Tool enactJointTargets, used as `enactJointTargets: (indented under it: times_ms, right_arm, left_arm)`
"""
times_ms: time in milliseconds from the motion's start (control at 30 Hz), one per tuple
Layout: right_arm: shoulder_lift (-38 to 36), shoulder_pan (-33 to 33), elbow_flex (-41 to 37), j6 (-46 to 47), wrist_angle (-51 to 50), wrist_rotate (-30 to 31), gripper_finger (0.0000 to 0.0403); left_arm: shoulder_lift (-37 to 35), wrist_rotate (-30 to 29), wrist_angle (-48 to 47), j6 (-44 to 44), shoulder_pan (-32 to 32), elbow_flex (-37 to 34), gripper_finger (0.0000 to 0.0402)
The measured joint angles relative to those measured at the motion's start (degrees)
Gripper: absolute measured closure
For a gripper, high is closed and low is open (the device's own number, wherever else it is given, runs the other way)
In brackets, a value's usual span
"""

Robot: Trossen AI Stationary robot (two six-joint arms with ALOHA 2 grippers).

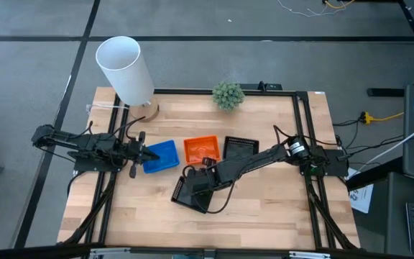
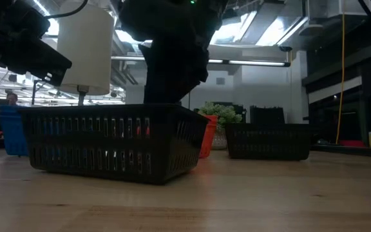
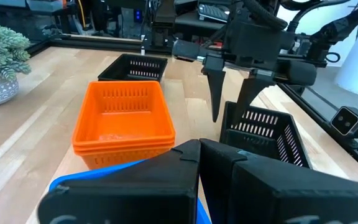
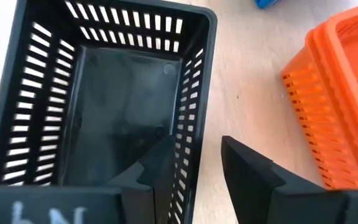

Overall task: Stack baskets by color
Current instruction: Stack the bottom black bin on the top of the top black bins

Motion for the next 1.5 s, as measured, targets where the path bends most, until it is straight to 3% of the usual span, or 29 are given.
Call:
enactJointTargets:
  times_ms: [300,367,500,633,733,800,933,1100,1200,1300,1500]
  right_arm:
    - [5.5,0.0,0.0,0.2,-0.3,-1.7,0.0275]
    - [5.7,0.1,0.0,1.5,-0.2,-2.2,0.0295]
    - [5.0,0.7,0.0,0.3,-0.1,-2.7,0.0384]
    - [4.0,1.8,2.9,-0.6,-5.2,-5.5,0.0399]
    - [2.8,3.1,7.9,-0.2,-15.9,-5.7,0.04]
    - [1.6,4.2,12.6,0.2,-24.7,-3.9,0.0401]
    - [0.4,6.4,22.8,5.6,-45.9,6.1,0.0401]
    - [-8.5,6.6,23.5,2.5,-44.2,13.4,0.0402]
    - [-14.4,5.6,19.2,2.0,-43.9,20.6,0.0402]
    - [-21.9,3.3,13.8,3.5,-44.7,22.3,0.0402]
    - [-37.1,-2.9,-6.2,8.2,-43.8,22.8,0.0403]
  left_arm:
    - [0.0,0.0,0.0,0.0,0.0,0.0,0.0401]
    - [0.0,0.0,-0.1,0.0,0.0,0.0,0.0401]
    - [0.0,0.0,-0.2,0.0,0.0,0.0,0.0401]
    - [0.0,0.0,-0.7,0.0,0.0,0.0,0.0401]
    - [0.0,0.0,-1.2,0.0,0.0,0.0,0.0401]
    - [0.0,0.0,-1.2,0.0,0.0,0.0,0.0401]
    - [0.0,0.0,-1.2,0.0,0.0,0.0,0.0401]
    - [0.0,0.0,-1.5,0.0,0.0,0.0,0.0401]
    - [0.0,0.0,-1.5,0.0,0.0,0.0,0.0401]
    - [0.1,0.0,-1.6,0.0,0.0,0.0,0.0401]
    - [0.1,-0.4,-1.5,0.0,0.0,0.0,0.0401]
